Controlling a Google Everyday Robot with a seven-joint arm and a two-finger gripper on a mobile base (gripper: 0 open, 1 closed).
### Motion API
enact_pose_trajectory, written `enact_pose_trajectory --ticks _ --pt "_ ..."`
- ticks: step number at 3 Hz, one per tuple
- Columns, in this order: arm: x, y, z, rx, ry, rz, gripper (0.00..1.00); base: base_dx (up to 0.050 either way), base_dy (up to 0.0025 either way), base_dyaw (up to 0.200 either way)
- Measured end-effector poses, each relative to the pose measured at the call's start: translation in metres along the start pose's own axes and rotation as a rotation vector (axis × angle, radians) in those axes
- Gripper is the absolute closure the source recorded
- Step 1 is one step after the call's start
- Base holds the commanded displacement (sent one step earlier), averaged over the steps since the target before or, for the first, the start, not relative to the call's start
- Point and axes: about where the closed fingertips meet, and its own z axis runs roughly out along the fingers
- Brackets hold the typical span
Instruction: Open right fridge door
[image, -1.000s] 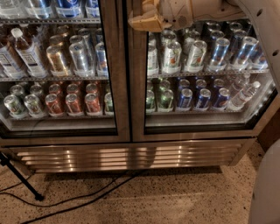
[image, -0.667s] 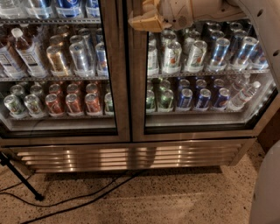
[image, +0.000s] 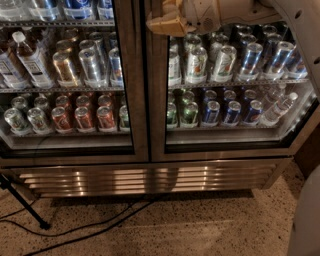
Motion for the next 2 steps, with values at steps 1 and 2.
enact_pose_trajectory --ticks 1,2 --pt "0.0015 -0.0028 -0.0004 0.000 0.000 0.000 1.00 0.000 0.00000 0.000" --pt "-0.0015 -0.0047 -0.0023 0.011 -0.012 0.012 1.00 0.000 0.00000 0.000"
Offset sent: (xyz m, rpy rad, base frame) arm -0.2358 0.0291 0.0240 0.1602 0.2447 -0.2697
